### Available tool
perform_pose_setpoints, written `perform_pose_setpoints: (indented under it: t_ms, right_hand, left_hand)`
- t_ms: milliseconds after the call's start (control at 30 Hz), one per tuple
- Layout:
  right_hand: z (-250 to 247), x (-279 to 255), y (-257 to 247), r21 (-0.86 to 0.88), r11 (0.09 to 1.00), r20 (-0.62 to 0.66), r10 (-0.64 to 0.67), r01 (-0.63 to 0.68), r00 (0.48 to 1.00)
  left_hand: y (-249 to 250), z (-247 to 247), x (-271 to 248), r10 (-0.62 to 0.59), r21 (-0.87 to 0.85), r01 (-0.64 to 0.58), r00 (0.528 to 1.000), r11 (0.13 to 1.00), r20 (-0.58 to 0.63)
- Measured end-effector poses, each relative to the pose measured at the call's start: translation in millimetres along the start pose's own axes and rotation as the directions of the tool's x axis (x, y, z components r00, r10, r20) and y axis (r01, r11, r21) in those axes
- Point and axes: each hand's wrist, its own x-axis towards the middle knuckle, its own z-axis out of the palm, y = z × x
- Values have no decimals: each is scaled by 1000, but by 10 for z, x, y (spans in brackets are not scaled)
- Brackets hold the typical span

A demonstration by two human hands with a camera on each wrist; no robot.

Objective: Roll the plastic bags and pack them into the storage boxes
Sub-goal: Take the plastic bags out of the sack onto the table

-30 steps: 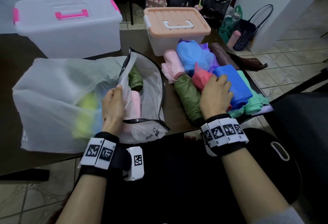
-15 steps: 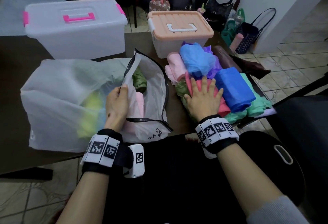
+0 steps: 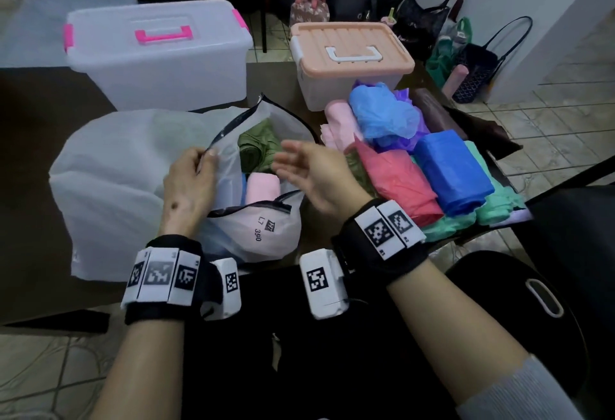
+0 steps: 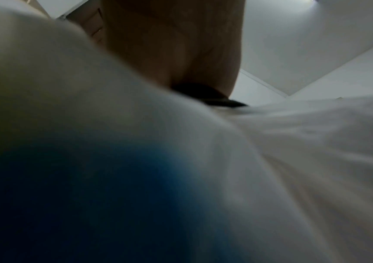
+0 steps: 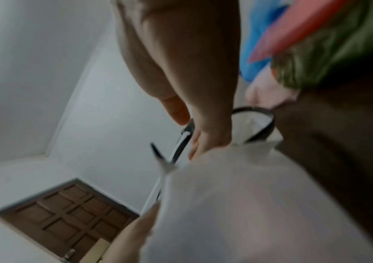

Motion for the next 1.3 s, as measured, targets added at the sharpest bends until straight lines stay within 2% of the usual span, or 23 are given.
perform_pose_setpoints:
  t_ms: [33,100,167,233,300,467,633,733,833,933,1000,1100,1133,1200,1233,1300]
  right_hand:
    - [50,-24,37,18,995,35,100,-100,994]
    - [107,9,142,-24,976,22,217,-217,976]
    - [109,93,230,-183,954,-83,226,-238,971]
    - [82,134,283,-369,888,-138,238,-273,961]
    - [68,145,311,-441,839,-125,294,-318,948]
    - [64,235,311,-535,776,-83,345,-333,935]
    - [58,264,325,-533,797,-38,311,-283,950]
    - [14,225,308,-481,847,-1,258,-227,966]
    - [-71,150,177,-319,933,67,194,-164,979]
    - [-174,44,-53,-179,983,69,63,-50,996]
    - [-249,6,-213,-60,997,13,-48,48,999]
    - [-423,75,-398,91,973,-209,-190,212,959]
    - [-490,101,-448,63,960,-289,-244,273,926]
    - [-613,106,-518,-177,929,-366,-369,325,855]
    - [-653,82,-525,-344,889,-346,-418,302,840]
    - [-716,39,-435,-623,746,-234,-464,235,854]
  left_hand:
    - [-33,7,-28,5,-34,-4,1000,999,11]
    - [-114,49,-79,31,-132,-29,999,991,16]
    - [-190,105,-116,68,-197,-65,998,978,8]
    - [-225,152,-145,94,-177,-94,996,980,-11]
    - [-208,172,-170,97,-162,-100,995,982,-28]
    - [-184,166,-174,117,-182,-122,992,976,-39]
    - [-190,176,-168,111,-191,-118,993,974,-49]
    - [-199,183,-169,106,-193,-116,992,974,-61]
    - [-194,186,-179,103,-197,-114,993,974,-63]
    - [-195,193,-177,106,-199,-116,993,973,-60]
    - [-199,192,-173,111,-198,-120,992,973,-59]
    - [-195,194,-178,111,-195,-120,992,973,-60]
    - [-189,196,-182,113,-194,-123,992,973,-62]
    - [-181,201,-185,115,-189,-126,991,974,-66]
    - [-181,202,-185,112,-188,-123,991,974,-66]
    - [-183,207,-182,106,-191,-117,992,975,-68]
